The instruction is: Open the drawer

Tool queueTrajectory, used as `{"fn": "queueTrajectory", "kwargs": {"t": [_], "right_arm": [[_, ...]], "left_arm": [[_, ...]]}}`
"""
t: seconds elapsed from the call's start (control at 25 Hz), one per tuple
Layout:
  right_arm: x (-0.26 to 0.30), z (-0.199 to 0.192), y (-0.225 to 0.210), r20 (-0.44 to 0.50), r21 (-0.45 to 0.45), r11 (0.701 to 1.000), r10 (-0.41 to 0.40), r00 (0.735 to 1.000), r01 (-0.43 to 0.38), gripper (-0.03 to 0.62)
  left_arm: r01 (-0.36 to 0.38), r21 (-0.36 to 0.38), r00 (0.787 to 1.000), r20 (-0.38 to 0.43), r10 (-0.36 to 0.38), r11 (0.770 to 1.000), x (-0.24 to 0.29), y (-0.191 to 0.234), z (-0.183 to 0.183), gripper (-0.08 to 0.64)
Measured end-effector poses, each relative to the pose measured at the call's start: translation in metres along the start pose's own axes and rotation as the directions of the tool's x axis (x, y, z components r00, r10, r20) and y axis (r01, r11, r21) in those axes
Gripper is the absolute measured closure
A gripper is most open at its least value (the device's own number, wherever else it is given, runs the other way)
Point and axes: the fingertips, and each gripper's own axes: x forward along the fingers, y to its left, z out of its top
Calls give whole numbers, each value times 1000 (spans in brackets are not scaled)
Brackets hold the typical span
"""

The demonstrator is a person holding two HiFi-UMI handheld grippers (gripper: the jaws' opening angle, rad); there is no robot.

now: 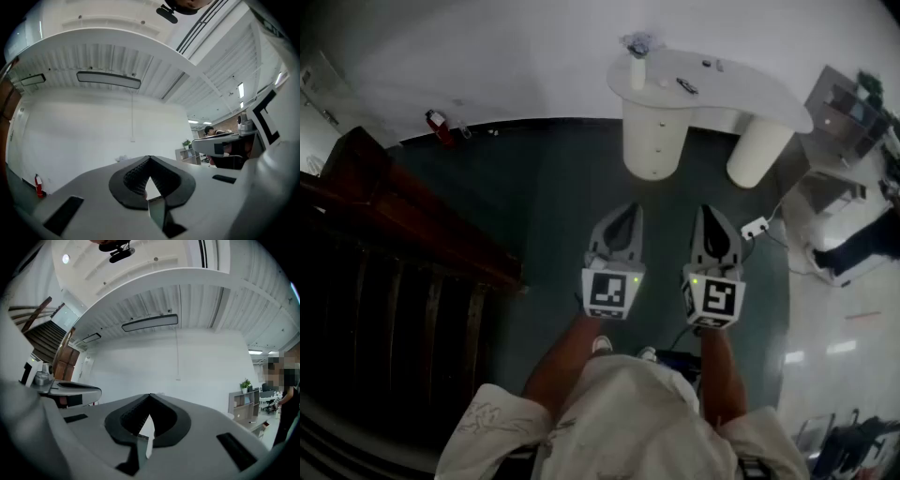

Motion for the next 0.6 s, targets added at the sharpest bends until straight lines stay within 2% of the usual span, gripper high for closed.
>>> {"fn": "queueTrajectory", "kwargs": {"t": [0.6], "right_arm": [[12, 0, 15, 8, 22, 999, -35, 999, 35, 586]], "left_arm": [[-1, 4, 1000, 8, 1, 1000, -5, 25, 3, 565]]}}
